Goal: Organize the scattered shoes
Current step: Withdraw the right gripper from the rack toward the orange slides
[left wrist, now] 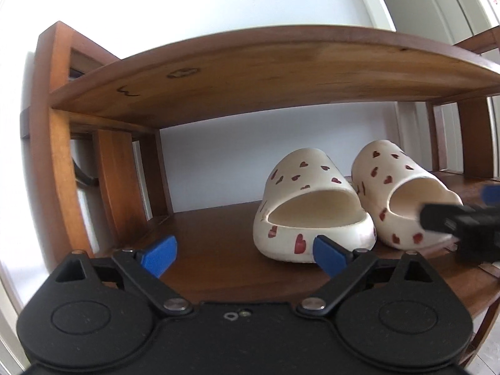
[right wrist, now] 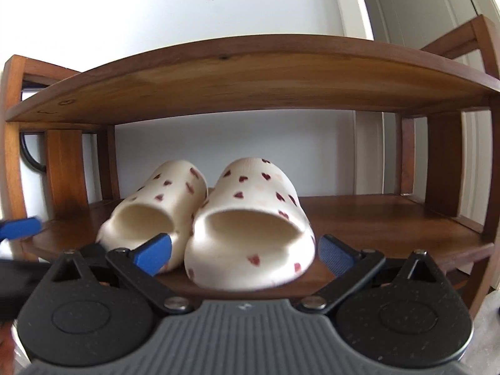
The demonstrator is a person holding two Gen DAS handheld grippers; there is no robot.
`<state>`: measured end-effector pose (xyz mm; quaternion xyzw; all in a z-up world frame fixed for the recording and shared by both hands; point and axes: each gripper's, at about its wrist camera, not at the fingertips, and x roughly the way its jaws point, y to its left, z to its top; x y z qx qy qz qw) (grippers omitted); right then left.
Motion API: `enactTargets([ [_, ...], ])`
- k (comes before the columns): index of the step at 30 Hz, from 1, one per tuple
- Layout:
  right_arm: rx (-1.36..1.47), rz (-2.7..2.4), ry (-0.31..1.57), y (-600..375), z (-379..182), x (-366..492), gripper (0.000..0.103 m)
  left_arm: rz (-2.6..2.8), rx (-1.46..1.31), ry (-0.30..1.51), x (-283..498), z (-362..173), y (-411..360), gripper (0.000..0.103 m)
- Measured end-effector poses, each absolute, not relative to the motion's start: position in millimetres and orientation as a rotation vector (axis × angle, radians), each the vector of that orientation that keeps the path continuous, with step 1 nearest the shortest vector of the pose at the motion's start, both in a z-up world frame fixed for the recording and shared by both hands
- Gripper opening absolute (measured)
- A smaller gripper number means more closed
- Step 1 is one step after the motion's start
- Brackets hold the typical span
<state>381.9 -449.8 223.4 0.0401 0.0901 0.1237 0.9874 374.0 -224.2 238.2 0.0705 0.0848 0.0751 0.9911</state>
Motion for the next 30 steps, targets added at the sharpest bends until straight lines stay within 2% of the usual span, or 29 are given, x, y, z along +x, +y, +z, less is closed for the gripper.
enactTargets([
  [8,0.073,0.233,0.189,-467.3,210.0,356.0,0.102,0.079,0.169,0.109,327.2,225.3,-245.0,0.092],
  [13,0.067,0.224,0.202,-486.9,189.9,328.4,0.102,0.020,0.167,0.137,306.5,200.7,-262.6,0.095],
  [23,0.047,0.089,0.374,-574.8,78.0,249.5,0.102,-0.209,0.191,0.302,261.8,102.9,-339.7,0.097],
  [30,0.167,-0.023,0.518,-664.6,-2.9,172.5,0.101,-0.324,0.197,0.375,243.7,47.3,-382.4,0.097],
])
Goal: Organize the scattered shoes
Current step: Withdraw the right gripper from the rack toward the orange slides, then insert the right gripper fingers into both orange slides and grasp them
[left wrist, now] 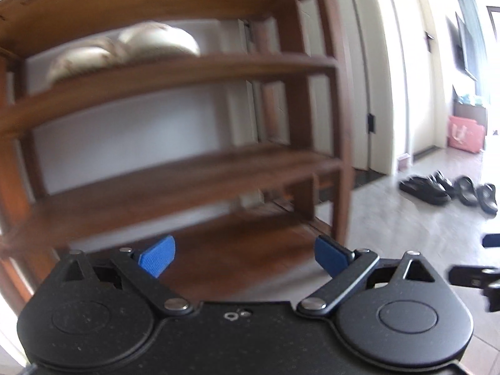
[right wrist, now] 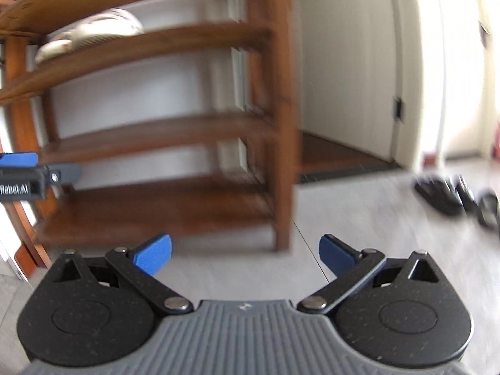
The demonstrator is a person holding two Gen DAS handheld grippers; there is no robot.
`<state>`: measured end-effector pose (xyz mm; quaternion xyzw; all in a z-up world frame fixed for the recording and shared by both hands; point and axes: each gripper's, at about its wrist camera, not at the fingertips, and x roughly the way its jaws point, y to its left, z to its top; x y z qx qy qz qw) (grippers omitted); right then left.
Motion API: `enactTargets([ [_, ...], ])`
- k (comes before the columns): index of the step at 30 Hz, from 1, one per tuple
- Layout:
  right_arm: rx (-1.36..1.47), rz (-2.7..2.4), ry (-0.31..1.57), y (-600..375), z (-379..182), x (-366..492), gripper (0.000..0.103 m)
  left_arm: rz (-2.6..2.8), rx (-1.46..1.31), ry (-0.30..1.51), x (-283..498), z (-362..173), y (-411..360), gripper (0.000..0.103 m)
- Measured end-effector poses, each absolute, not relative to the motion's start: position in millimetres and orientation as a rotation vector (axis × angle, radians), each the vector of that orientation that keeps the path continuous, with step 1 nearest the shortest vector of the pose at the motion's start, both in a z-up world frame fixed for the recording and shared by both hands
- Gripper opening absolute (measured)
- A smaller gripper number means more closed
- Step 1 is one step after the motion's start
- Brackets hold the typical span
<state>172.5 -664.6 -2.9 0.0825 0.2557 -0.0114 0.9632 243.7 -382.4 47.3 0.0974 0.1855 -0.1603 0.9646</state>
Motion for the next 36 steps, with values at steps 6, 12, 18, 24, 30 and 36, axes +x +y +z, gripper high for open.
enactTargets([
  [6,0.208,0.043,0.649,-697.5,-55.6,96.5,0.068,-0.413,0.241,0.437,228.3,11.2,-408.1,0.097],
  [12,0.123,0.124,0.832,-677.6,-114.8,25.4,0.069,-0.431,0.263,0.495,225.6,-13.2,-413.6,0.097],
  [18,0.139,0.273,0.884,-660.1,-137.8,6.2,0.069,-0.420,0.261,0.525,227.9,-22.8,-410.5,0.097],
  [24,0.005,0.465,0.946,-626.6,-146.2,-7.0,0.070,-0.415,0.253,0.559,233.4,-29.5,-411.0,0.097],
  [30,0.012,0.451,0.885,-607.6,-165.9,9.2,0.081,-0.432,0.261,0.556,230.7,-28.7,-414.4,0.097],
  [36,0.083,0.153,0.804,-607.8,-169.0,35.4,0.081,-0.413,0.251,0.551,233.2,-25.1,-409.5,0.097],
])
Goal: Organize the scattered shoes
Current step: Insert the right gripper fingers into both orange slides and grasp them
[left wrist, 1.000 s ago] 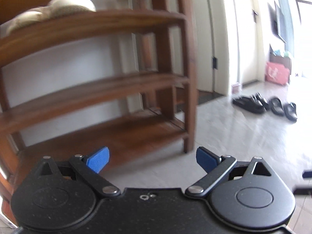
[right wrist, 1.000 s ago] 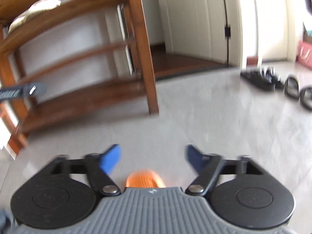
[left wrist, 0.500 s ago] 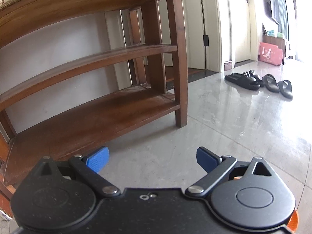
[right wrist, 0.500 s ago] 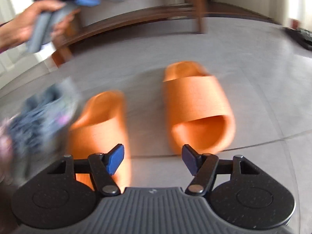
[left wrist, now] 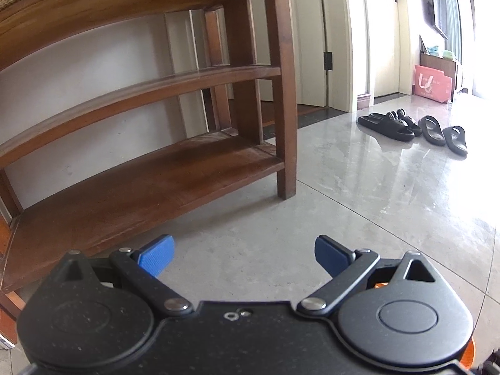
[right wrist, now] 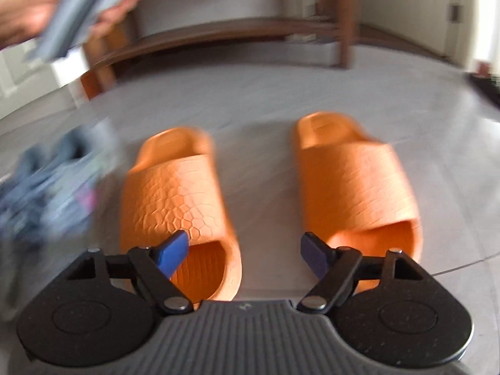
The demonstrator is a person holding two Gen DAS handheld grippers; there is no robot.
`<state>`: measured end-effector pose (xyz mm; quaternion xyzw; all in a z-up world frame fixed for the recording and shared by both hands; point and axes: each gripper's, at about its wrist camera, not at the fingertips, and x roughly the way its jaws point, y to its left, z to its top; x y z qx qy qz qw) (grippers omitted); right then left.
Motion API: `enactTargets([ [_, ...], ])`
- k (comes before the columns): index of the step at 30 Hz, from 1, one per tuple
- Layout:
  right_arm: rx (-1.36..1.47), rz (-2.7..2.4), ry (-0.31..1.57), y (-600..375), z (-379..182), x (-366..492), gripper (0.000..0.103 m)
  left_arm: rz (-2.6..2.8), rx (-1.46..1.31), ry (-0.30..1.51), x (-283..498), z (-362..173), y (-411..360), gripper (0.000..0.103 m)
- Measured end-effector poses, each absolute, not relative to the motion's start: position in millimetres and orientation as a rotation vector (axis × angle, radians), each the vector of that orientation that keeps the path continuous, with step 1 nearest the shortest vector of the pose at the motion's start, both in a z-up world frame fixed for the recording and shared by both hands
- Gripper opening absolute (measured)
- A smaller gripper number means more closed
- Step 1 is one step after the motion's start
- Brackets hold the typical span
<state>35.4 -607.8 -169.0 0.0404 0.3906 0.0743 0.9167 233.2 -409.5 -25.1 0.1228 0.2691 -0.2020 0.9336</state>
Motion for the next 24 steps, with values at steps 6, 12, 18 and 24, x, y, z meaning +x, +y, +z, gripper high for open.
enactTargets([
  [6,0.051,0.120,0.839,-617.5,-163.2,16.6,0.082,-0.413,0.258,0.547,232.3,-23.5,-405.9,0.097],
  [12,0.067,0.175,0.860,-643.5,-174.7,25.9,0.083,-0.419,0.268,0.568,228.2,-25.7,-407.2,0.097],
  [18,-0.123,0.501,0.821,-606.9,-180.4,57.0,0.084,-0.413,0.294,0.551,224.5,-22.9,-405.2,0.097],
  [24,-0.225,0.429,0.790,-577.6,-184.1,64.6,0.086,-0.401,0.297,0.556,225.4,-23.2,-402.8,0.097],
])
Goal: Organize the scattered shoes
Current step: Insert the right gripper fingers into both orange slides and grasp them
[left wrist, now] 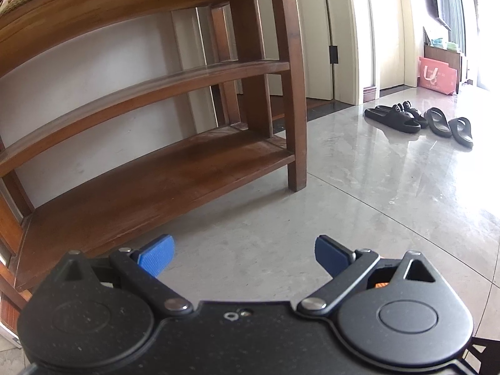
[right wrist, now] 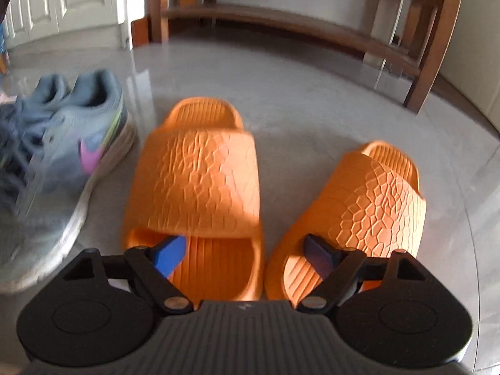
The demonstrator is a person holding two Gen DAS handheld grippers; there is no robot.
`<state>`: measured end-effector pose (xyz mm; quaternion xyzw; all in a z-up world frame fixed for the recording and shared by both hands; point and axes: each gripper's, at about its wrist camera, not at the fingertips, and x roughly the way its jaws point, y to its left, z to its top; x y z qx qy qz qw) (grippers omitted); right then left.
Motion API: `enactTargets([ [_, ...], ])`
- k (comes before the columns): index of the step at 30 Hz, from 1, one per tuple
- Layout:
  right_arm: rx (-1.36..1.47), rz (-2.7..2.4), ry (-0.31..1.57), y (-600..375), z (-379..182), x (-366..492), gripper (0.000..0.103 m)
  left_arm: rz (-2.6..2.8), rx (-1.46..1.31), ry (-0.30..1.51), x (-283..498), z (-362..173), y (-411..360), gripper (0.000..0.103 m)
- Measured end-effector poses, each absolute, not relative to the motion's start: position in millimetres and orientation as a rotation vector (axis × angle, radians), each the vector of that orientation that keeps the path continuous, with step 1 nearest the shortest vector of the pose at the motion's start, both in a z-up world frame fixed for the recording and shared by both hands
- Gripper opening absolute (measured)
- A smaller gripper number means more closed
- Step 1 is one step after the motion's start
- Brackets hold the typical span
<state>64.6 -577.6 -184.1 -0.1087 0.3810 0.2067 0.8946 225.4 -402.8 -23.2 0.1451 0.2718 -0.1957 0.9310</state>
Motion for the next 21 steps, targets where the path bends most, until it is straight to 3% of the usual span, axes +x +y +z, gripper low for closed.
enactTargets([
  [6,0.035,0.292,0.801,-594.6,-185.4,70.3,0.083,-0.415,0.313,0.562,224.8,-26.3,-401.9,0.097],
  [9,0.221,0.197,0.801,-613.7,-184.9,75.0,0.048,-0.416,0.312,0.555,224.4,-25.5,-400.5,0.097],
  [12,0.368,0.119,0.793,-628.2,-189.1,71.6,0.040,-0.416,0.311,0.557,224.3,-26.2,-400.1,0.097],
  [18,0.056,0.139,0.775,-579.8,-185.6,66.2,0.056,-0.420,0.319,0.561,222.7,-28.3,-400.5,0.097],
  [19,0.015,0.154,0.764,-572.7,-187.4,63.6,0.065,-0.421,0.320,0.563,222.8,-28.6,-400.4,0.097],
  [21,0.002,0.166,0.759,-568.9,-188.9,61.7,0.072,-0.421,0.321,0.566,222.9,-29.2,-400.1,0.097],
])
